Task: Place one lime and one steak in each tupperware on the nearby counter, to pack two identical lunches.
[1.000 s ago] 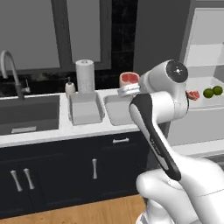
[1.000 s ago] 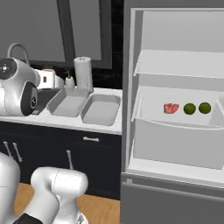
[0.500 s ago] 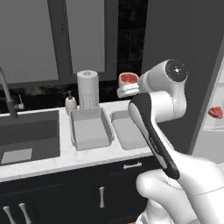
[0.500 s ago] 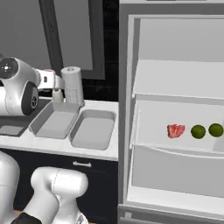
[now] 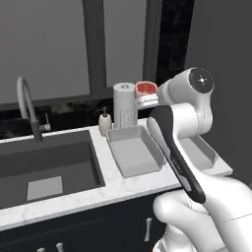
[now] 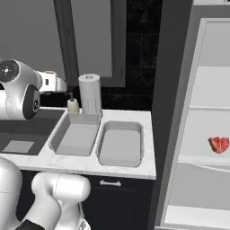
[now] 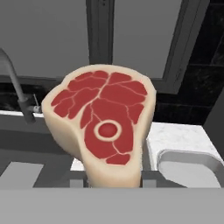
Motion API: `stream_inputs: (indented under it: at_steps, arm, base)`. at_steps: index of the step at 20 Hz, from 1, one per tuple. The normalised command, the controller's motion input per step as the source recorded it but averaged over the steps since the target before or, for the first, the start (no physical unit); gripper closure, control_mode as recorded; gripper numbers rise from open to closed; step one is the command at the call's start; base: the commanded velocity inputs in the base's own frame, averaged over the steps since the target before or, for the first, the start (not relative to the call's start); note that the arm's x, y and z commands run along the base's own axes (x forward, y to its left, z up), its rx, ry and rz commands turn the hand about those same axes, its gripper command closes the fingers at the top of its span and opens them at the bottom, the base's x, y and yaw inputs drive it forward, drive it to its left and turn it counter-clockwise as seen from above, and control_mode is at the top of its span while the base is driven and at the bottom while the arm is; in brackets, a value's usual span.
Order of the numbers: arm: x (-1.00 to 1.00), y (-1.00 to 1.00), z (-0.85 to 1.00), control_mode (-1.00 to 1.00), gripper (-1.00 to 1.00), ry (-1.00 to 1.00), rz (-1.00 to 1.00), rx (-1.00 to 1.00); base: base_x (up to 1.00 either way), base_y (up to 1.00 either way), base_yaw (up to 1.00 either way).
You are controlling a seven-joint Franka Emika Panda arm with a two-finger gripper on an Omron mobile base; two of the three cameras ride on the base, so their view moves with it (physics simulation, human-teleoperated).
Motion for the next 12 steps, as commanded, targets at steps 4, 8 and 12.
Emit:
stream_inputs:
  at_steps: [4, 8, 12]
  arm:
    - [0.0, 0.0, 0.0, 1.0, 1.0, 0.0, 0.0, 0.0]
    - [0.0, 0.0, 0.0, 1.0, 1.0, 0.0, 0.0, 0.0]
    - [0.1, 0.0, -0.42, -1.0, 1.0, 0.0, -0.01, -0.03]
  base:
    - [0.68, 0.36, -0.14]
    - [0.56, 0.07, -0.07]
    - [0.0, 0.0, 0.0]
